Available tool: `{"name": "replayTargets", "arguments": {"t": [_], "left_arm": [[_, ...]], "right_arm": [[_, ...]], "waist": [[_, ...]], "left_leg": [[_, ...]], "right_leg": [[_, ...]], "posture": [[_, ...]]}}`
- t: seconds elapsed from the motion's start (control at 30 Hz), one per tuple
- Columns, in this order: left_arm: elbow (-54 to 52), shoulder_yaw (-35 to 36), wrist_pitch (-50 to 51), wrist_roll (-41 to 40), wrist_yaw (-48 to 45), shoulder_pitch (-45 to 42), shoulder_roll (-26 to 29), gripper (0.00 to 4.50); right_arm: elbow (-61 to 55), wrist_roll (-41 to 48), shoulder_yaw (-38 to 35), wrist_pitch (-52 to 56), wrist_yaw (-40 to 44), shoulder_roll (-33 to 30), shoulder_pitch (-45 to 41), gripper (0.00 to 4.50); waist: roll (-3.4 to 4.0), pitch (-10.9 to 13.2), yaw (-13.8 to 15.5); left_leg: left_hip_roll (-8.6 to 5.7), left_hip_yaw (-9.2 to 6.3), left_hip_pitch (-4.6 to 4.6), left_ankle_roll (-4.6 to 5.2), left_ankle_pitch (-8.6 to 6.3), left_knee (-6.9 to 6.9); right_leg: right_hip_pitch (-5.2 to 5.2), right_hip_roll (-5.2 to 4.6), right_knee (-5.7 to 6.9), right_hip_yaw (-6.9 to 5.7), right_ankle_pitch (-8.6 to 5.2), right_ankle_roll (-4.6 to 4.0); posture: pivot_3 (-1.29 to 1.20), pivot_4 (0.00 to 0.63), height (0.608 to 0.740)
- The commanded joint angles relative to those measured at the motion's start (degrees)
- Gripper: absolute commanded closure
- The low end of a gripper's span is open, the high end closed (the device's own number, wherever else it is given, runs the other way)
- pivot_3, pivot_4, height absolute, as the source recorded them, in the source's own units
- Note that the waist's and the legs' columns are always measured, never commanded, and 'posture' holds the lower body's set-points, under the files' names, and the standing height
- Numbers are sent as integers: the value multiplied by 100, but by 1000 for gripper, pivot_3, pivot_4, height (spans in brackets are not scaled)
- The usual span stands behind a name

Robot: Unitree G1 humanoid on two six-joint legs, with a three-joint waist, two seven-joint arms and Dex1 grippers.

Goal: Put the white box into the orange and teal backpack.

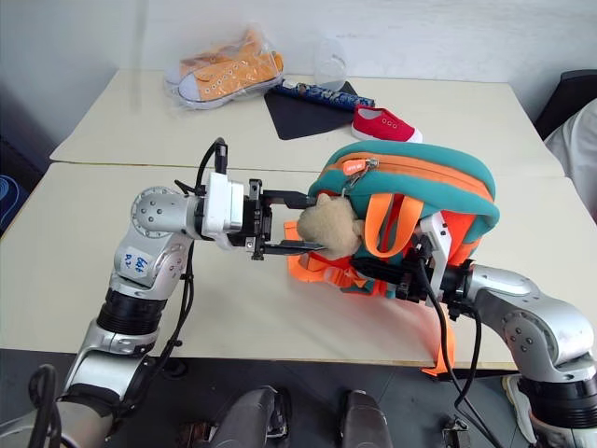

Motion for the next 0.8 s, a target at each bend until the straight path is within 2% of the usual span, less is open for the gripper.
{"name": "replayTargets", "arguments": {"t": [0.03, 0.13, 0.2, 0.33, 0.5, 0.6, 0.8], "left_arm": [[34, 39, -80, -15, -12, -74, 52, 3217], [158, 336, 202, -249, 117, -213, 140, 3924], [295, 574, 457, -446, 215, -347, 256, 4196], [788, 1185, 979, -819, 655, -796, 404, 4196], [2107, 1462, 1115, -356, 1236, -1160, 836, 4196], [2506, 1268, 1134, -23, 1302, -1002, 986, 4196], [2471, 493, 1692, 350, 768, -335, 1130, 4196]], "right_arm": [[-258, 141, -258, -19, -14, -20, 112, 4500], [-410, 694, -661, -9, 123, 54, 292, 4500], [-465, 963, -847, 64, 69, 38, 379, 4500], [-499, 1155, -1146, 49, -85, 17, 532, 4500], [-503, 1264, -1389, -59, -218, 96, 734, 4500], [-580, 1330, -1408, -132, -288, 181, 860, 4500], [-754, 1488, -1447, -332, -517, 451, 1022, 4500]], "waist": [[0, 0, 6], [0, 0, 8], [0, 0, 1], [0, 0, 5], [0, 0, 8], [-1, 0, 1], [0, 0, -5]], "left_leg": [[0, 0, -1, 0, 0, 0], [-1, 0, -1, 0, 0, 0], [0, -3, -1, 0, 0, 0], [1, -4, -1, 1, 0, 0], [-3, -3, -2, 1, 0, 0], [-4, -2, -1, 1, 0, -1], [-3, 3, 0, 1, 0, -2]], "right_leg": [[0, -1, 0, 0, 0, 0], [0, -1, -1, 0, 0, 0], [0, 0, 1, -2, 0, 0], [0, 0, 1, -3, 0, 0], [0, 3, 4, -7, 0, 1], [-1, 9, 6, -8, 0, 1], [-5, 8, 8, -1, 0, 0]], "posture": [[0, 150, 740], [0, 150, 740], [0, 150, 740], [0, 150, 740], [0, 150, 740], [0, 150, 740], [0, 150, 740]]}}
